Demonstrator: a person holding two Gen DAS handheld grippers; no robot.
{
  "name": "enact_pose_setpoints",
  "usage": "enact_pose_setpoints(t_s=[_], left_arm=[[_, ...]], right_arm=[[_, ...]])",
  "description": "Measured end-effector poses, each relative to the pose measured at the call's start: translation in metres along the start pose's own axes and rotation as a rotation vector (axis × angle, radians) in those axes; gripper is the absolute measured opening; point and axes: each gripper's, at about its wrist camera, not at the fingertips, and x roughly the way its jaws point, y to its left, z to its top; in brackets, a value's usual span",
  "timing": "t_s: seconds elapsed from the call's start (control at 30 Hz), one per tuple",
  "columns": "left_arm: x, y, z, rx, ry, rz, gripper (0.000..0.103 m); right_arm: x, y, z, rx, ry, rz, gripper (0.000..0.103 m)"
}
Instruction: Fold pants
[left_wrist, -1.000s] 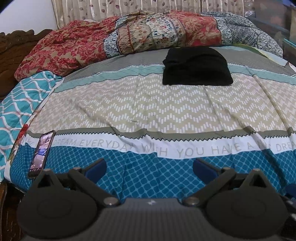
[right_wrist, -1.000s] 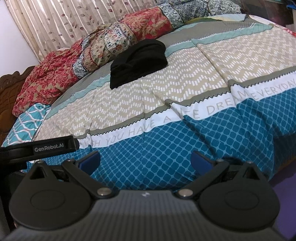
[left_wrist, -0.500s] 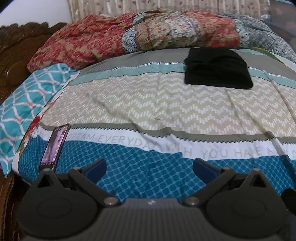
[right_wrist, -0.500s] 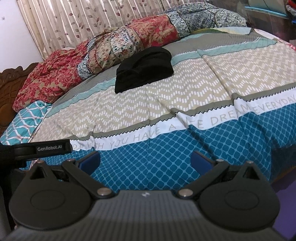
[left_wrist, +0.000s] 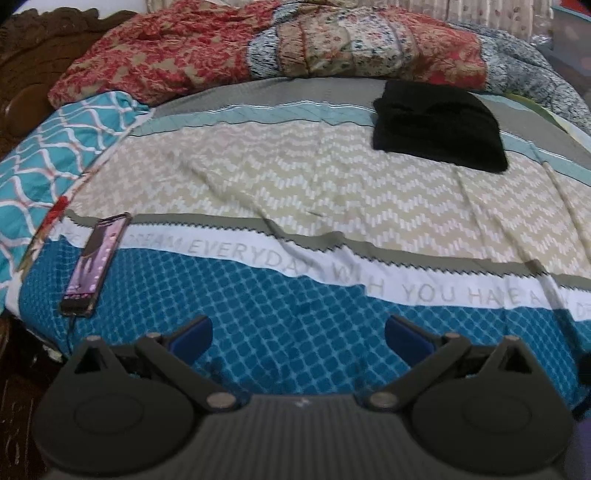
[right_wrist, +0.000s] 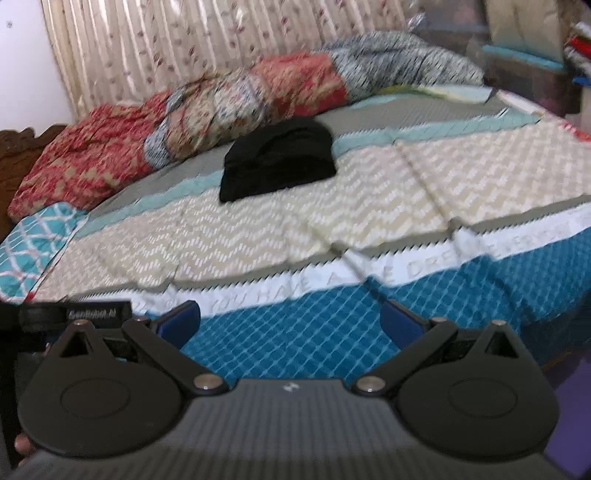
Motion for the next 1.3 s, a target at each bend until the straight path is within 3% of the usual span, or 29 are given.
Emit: enact_pose_setpoints(t_s=[0.13,0.4,0.67,0.87,1.3], left_arm=[[-0.007,-0.01,-0.002,0.031,-0.004,-0.054,0.103],[-0.021,-0.038,-0.008,0.109,-0.013,-0.163,0.103],[-0.026,-0.051,-0.012,0.148,-0.012,-0.248,0.103],[-0.023,-0.051,-0.013,0.155,-0.02,-0.201,0.103],[-0.008,-0.043,-0.017,0.113,0.046,-0.197,0.103]], right_arm=[[-0.007,-0.003,0.005,0.01,-0.072,-0.068,0.103],[-0.02,-0.011,0.012,0.025,-0.139,-0.075,0.103],[-0.019,-0.019,0.011,0.065,-0.116,-0.041,0.103],[-0.014,-0.019,0.005,0.092,-0.075,-0.034,0.103],[-0.009,-0.016,0.002,0.087,-0.035,-0.009,0.103]])
